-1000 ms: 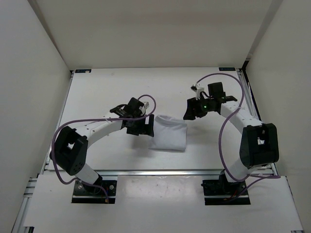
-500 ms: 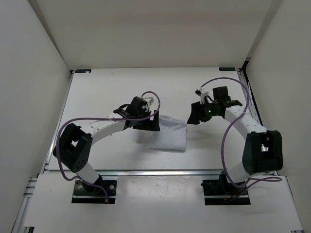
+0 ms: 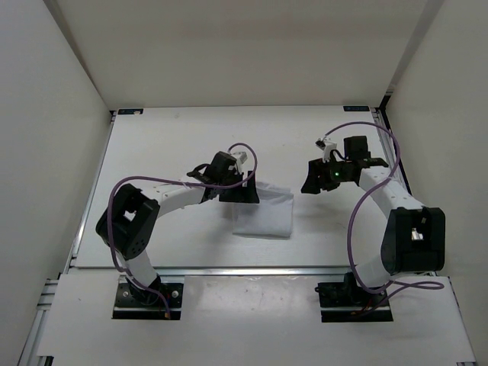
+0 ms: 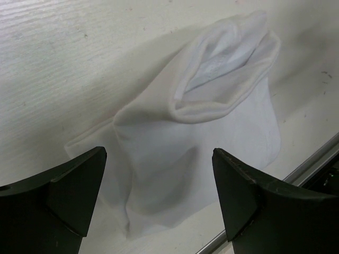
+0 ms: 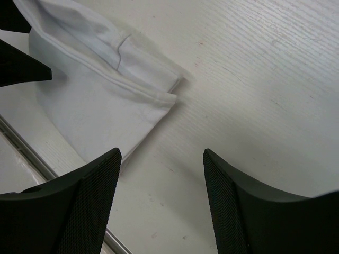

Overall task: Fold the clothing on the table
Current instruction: Fold the skirt

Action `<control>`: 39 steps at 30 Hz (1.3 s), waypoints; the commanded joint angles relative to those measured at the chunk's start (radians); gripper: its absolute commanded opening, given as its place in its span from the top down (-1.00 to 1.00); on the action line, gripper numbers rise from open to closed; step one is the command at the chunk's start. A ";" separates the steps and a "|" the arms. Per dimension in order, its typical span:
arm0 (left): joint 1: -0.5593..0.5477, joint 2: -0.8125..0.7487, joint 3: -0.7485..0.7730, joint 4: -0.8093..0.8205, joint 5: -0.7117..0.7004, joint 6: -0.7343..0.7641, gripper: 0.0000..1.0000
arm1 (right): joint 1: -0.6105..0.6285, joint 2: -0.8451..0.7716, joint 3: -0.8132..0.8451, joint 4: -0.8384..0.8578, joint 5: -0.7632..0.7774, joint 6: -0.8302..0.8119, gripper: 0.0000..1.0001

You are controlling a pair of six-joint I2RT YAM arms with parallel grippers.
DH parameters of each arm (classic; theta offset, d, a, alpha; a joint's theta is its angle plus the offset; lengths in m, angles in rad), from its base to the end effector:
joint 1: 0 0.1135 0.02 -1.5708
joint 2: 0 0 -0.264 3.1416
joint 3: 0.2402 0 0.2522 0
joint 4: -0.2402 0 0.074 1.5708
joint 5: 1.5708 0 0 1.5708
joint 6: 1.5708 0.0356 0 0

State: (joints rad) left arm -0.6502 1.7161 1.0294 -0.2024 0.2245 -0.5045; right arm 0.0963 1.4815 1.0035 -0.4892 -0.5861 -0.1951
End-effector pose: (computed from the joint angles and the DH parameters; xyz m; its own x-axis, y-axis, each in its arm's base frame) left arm 0.2771 -0.2207 0.1814 -0.8803 0.0775 -0.4681 0.3156 0.8322 -0.4559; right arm 0.2971 0.0485 0.2317 -0.7278 -0.2326 -0.6451 -0.5440 0.7686 0.3367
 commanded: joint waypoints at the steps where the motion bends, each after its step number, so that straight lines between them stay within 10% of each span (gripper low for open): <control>1: -0.002 -0.024 -0.006 0.064 0.048 -0.023 -0.43 | -0.010 -0.036 0.000 -0.006 -0.008 -0.020 -0.37; 9: 0.007 -0.061 -0.077 0.086 0.104 -0.083 1.00 | -0.026 -0.041 -0.008 0.012 0.002 -0.009 -0.39; 27: 0.001 -0.184 -0.221 0.143 0.124 -0.137 0.68 | -0.037 -0.059 -0.019 0.006 -0.012 -0.015 -0.40; 30: 0.006 -0.202 -0.187 0.104 0.093 -0.117 0.99 | -0.038 -0.061 -0.020 0.009 -0.012 -0.015 -0.40; 39: 0.069 -0.276 -0.117 -0.021 -0.023 -0.074 1.00 | -0.030 -0.067 -0.028 0.011 -0.018 0.000 -0.40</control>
State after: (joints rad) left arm -0.5938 1.4906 0.8726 -0.1699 0.2489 -0.6106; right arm 0.0612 1.4460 0.9833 -0.4950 -0.5854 -0.1921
